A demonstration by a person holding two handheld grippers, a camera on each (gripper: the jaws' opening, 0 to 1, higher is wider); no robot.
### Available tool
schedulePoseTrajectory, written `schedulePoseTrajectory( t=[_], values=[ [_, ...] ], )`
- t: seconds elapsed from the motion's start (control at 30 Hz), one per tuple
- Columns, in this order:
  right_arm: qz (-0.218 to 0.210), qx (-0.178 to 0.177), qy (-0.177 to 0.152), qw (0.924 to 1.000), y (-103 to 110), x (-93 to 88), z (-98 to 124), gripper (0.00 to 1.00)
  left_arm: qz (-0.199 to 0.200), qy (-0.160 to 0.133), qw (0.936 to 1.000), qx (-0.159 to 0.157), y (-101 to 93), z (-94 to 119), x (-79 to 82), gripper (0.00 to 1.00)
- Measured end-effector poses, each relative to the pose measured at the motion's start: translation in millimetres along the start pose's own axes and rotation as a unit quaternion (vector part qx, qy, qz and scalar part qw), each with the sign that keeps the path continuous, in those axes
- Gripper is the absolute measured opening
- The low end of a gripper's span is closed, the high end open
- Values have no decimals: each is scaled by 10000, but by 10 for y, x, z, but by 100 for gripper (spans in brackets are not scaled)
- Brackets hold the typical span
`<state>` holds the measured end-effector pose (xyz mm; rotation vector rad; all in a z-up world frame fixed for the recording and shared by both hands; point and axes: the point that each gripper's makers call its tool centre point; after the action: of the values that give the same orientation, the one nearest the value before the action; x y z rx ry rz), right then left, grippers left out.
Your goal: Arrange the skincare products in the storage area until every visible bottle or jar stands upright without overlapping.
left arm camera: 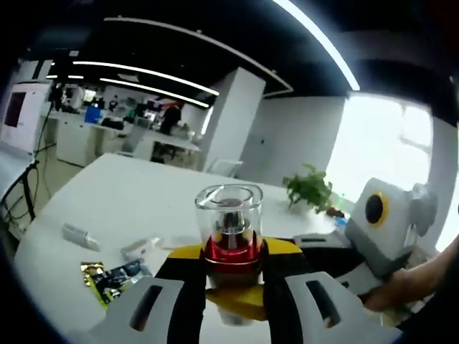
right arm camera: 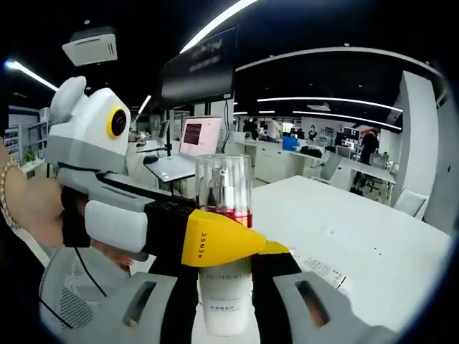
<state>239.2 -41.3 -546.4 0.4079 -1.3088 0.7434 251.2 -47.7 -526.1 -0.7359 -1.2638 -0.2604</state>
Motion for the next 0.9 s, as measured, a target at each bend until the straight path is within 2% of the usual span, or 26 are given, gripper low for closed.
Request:
schedulePoseTrajectory(
  t=[0.1,0.17,0.23,0.3,0.33,0.4,0.5,0.53,0.63,0.7,0.73,0.8,0.83,0.9],
  values=[
    [-104,-41,-8,9999,21,13,-41,28,-23,124,9998,-173,31,11,5,24],
    [-131,66,-16,9999,48,44,-54,28,201,180,9989,-379,61,27,10,24],
    [-209,290,-98,9993,84,91,-71,29,443,178,9968,-647,80,47,38,23],
    [-511,609,-146,9967,138,134,-86,30,612,197,9942,-864,74,63,56,23],
    [-653,743,-189,9949,159,155,-92,31,612,166,9939,-897,154,99,103,23],
    [-851,1009,-123,9912,195,143,-126,31,547,171,9930,-1031,177,145,165,23],
    [-721,1405,-74,9874,264,156,-144,32,382,257,9890,-1405,154,188,230,23],
    [-799,1545,-35,9847,290,166,-146,33,323,326,9848,-1674,102,200,246,23],
    [-1178,2219,272,9675,402,132,-86,34,-49,524,9736,-2221,8,247,264,23],
    [-714,2487,201,9657,444,102,-24,34,-340,660,9631,-2588,-105,283,252,23],
    [-595,2575,139,9643,469,111,10,34,-481,704,9598,-2673,-163,291,244,23],
    [-495,2771,116,9595,531,122,90,33,-651,794,9516,-2897,-261,322,223,23],
    [-406,2842,52,9579,561,129,129,33,-767,802,9447,-3087,-330,349,218,23],
    [-265,2848,39,9582,577,118,167,32,-890,887,9390,-3200,-382,373,194,23]
  ],
)
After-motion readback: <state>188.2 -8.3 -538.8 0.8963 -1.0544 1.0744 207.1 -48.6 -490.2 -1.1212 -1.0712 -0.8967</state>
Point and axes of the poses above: the point that each gripper's makers call its tool centre point, and the gripper's own axes: z roughly backward along the fingers, y roughly to its left, x roughly out of its top, and after that the axes turned 13 degrees about -x, right-handed
